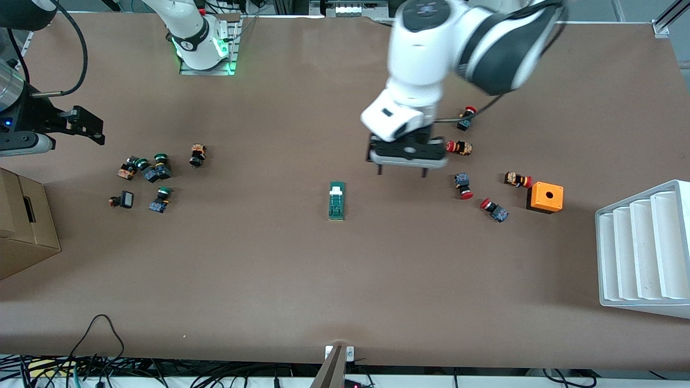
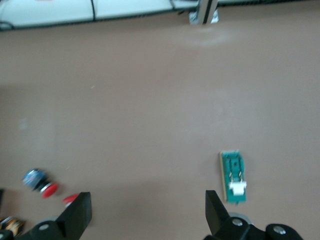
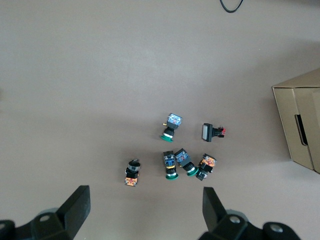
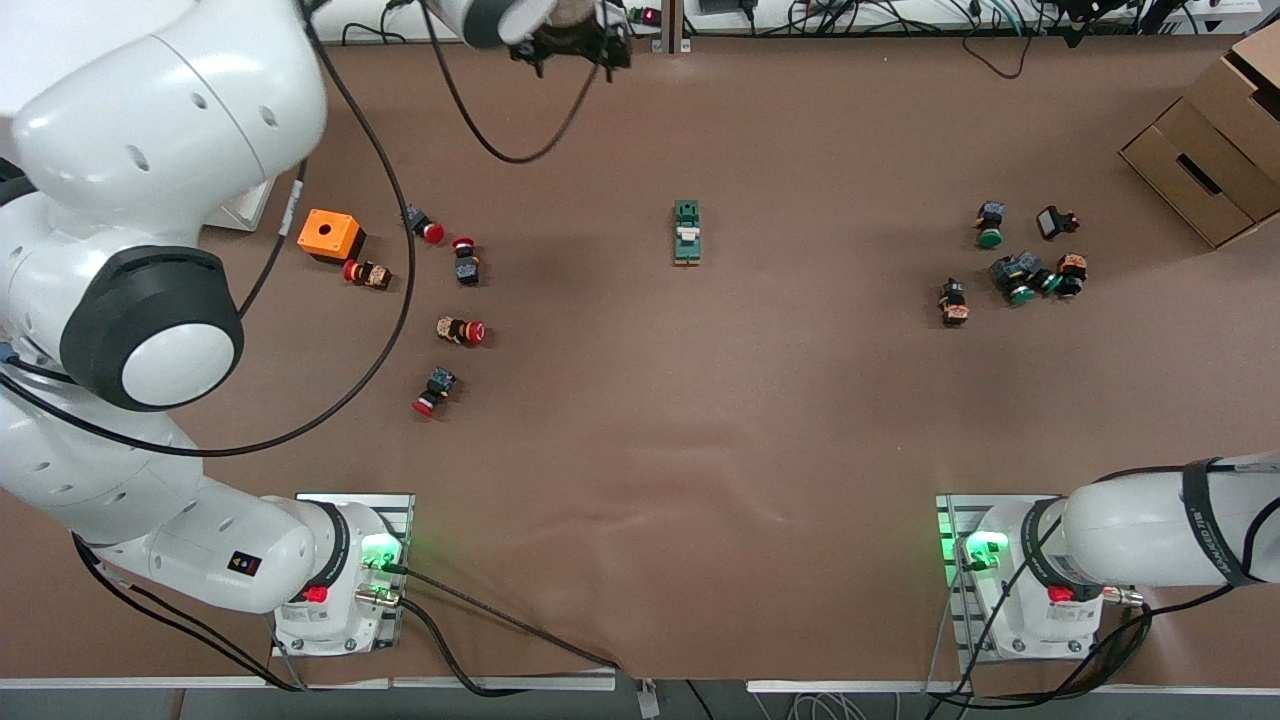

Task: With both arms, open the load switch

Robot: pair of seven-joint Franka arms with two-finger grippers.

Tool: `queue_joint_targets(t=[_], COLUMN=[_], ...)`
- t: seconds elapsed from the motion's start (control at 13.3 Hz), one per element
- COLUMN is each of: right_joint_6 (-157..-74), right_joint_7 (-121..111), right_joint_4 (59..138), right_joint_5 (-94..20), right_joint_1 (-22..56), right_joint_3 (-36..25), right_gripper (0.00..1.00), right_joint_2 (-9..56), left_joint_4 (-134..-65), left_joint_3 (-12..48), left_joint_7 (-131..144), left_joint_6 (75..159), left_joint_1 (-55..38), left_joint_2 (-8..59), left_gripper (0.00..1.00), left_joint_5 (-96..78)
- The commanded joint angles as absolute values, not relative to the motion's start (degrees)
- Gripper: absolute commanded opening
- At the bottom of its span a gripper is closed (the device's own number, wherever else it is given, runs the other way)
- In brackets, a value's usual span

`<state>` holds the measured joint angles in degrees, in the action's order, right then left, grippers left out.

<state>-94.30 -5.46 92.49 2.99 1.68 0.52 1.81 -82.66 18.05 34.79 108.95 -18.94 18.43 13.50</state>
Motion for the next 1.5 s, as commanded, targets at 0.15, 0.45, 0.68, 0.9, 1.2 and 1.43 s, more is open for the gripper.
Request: queue_joint_targets(t=[0.15, 0.45, 0.68, 0.9, 1.2, 1.43], right_joint_6=[-93.25, -93.25, -93.25, -93.25, -93.25, -93.34], right_joint_7=[-5.63, -5.63, -5.71, -5.71, -5.71, -5.71], right_joint_4=[91.32, 91.32, 91.32, 91.32, 91.32, 91.32], right_joint_5=[2.9, 2.99, 2.99, 2.99, 2.99, 2.99], right_joint_1=[1.67, 1.67, 1.67, 1.67, 1.67, 1.67], right_joint_3=[0.7, 0.7, 0.7, 0.7, 0.7, 0.7], right_gripper=[0.99, 0.99, 0.99, 0.99, 0.99, 0.99], right_joint_2=[2.11, 2.2, 2.2, 2.11, 2.2, 2.2], left_joint_4=[-78.84, -79.72, -79.89, -80.07, -83.48, -88.41], left_joint_3=[6.52, 2.82, 2.37, 2.55, 0.54, -1.57], left_joint_7=[19.09, 13.83, 11.43, 8.89, 8.79, 8.79], left_joint_6=[98.64, 91.95, 88.78, 86.31, 85.87, 86.66], left_joint_1=[-17.76, -15.47, -11.09, -7.48, -6.94, -7.38], left_joint_2=[16.44, 13.8, 13.1, 12.13, 7.66, 3.09], left_gripper=[1.0, 1.0, 1.0, 1.0, 1.0, 1.0], left_joint_5=[-1.39, -3.08, -3.87, -3.96, -2.9, -2.73])
